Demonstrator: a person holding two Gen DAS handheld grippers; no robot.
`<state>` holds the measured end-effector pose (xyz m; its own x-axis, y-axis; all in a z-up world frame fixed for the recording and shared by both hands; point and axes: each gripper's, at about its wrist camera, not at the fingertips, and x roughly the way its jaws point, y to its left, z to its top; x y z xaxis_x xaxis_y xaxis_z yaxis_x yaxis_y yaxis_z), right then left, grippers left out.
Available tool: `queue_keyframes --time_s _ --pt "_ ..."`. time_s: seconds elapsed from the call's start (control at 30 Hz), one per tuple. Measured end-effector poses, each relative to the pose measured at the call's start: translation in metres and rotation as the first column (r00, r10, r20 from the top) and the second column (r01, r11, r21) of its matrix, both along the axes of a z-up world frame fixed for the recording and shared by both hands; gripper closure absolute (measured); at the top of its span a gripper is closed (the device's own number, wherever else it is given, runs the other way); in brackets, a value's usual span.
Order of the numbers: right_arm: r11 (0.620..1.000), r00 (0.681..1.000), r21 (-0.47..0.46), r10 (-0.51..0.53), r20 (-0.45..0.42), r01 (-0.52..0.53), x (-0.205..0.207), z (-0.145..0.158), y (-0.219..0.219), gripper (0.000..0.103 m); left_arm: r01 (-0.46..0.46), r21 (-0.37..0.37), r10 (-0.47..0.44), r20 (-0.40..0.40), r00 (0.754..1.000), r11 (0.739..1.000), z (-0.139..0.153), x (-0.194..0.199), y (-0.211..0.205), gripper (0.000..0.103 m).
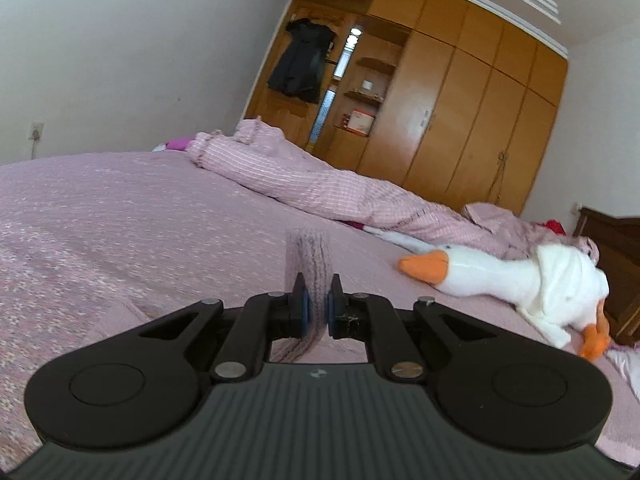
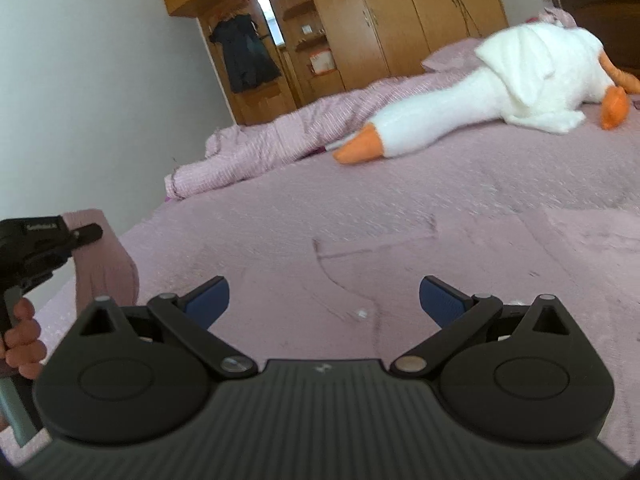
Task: Fold small clothes
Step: 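Carry the held cuff across the cardigan body and open the left gripper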
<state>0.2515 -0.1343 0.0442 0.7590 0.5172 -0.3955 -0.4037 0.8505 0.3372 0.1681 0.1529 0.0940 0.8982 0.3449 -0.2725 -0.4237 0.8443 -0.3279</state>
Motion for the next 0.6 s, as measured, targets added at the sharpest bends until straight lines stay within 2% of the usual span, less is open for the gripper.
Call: queue_keyframes --time_s 0.1,0.23,0.3,0.37,0.43,0.5,0.6 --pt "1.000 1.000 -0.008 -0.001 -0.015 0.001 0.001 0.000 -0.018 0.000 0.019 0.009 -0.019 -0.010 1.000 1.000 -0.002 0.008 -0.019 0.094" --pt "0.998 1.000 0.056 0.010 0.029 -0.011 -0.006 -0.009 -0.050 0.000 0.045 0.024 -0.044 -0.033 0.998 0.999 -0.004 0.030 -0.043 0.094" --pt "0.999 0.999 -0.019 0.032 0.022 -0.032 0.001 -0.009 -0.054 0.000 0.062 0.039 -0.061 -0.039 0.997 0.997 -0.005 0.042 -0.059 0.094" --pt "0.999 0.996 -0.050 -0.018 0.085 0.022 0.006 -0.010 -0.065 0.000 0.079 0.041 -0.077 -0.040 0.996 0.996 -0.007 0.052 -0.075 0.094" --pt "0.996 0.997 -0.046 -0.071 0.043 0.073 0.017 -0.010 -0.077 0.000 0.111 0.052 -0.109 -0.039 0.993 0.992 -0.010 0.062 -0.096 0.094" --pt "0.996 0.996 0.000 -0.088 -0.004 0.088 0.028 -0.012 -0.092 0.000 0.141 0.067 -0.138 -0.045 0.989 0.988 -0.014 0.071 -0.117 0.094" --pt "0.990 0.990 -0.020 -0.142 -0.002 0.142 0.037 -0.013 -0.107 0.000 0.178 0.071 -0.173 -0.071 0.982 0.981 -0.022 0.085 -0.145 0.094"
